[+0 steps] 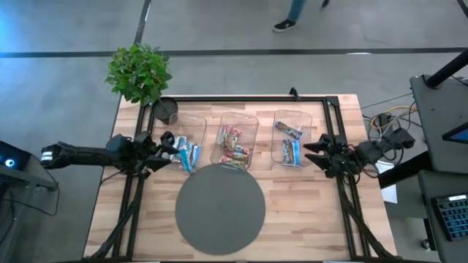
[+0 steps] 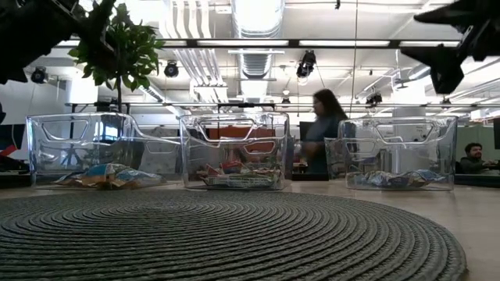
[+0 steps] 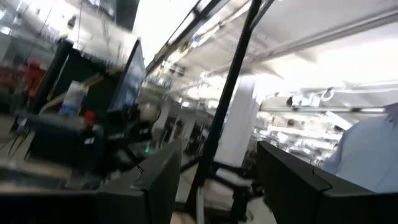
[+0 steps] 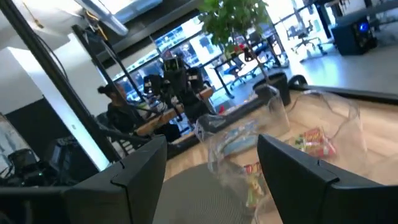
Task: Pick and place Granola Bars by type
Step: Return to Home Position
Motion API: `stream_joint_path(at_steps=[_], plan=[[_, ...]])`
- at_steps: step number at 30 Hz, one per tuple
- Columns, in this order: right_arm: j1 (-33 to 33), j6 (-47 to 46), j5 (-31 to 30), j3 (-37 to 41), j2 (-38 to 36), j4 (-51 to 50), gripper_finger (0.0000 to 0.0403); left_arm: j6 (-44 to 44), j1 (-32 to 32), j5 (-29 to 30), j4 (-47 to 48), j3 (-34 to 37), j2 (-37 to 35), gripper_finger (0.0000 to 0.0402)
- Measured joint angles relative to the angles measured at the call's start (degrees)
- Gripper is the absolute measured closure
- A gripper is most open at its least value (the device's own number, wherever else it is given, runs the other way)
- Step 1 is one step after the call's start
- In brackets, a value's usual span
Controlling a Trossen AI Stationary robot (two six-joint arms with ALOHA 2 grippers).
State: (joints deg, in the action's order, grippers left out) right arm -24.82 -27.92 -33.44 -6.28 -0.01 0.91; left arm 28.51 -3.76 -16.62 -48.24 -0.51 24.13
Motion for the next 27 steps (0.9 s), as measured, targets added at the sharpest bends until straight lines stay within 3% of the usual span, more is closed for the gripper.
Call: stream_joint_path(at_steps=[6, 18, 27], plan=[[-0.01, -1.78, -4.62, 4.53, 0.06, -0.57, 0.0161, 1.98, -0.14, 0.09, 3.82, 0.0, 0.24, 0.0209], [-0.02, -0.82, -4.19, 4.95, 4.08, 0.97, 0.0161, 4.86, -0.1, 0.04, 4.84, 0.02, 0.54, 0.0209], [-0.02, -0.92, -4.08, 5.12, 2.49, 1.36, 0.0161, 4.96, -0.18, 0.02, 10.88, 0.07, -8.97, 0.0209]])
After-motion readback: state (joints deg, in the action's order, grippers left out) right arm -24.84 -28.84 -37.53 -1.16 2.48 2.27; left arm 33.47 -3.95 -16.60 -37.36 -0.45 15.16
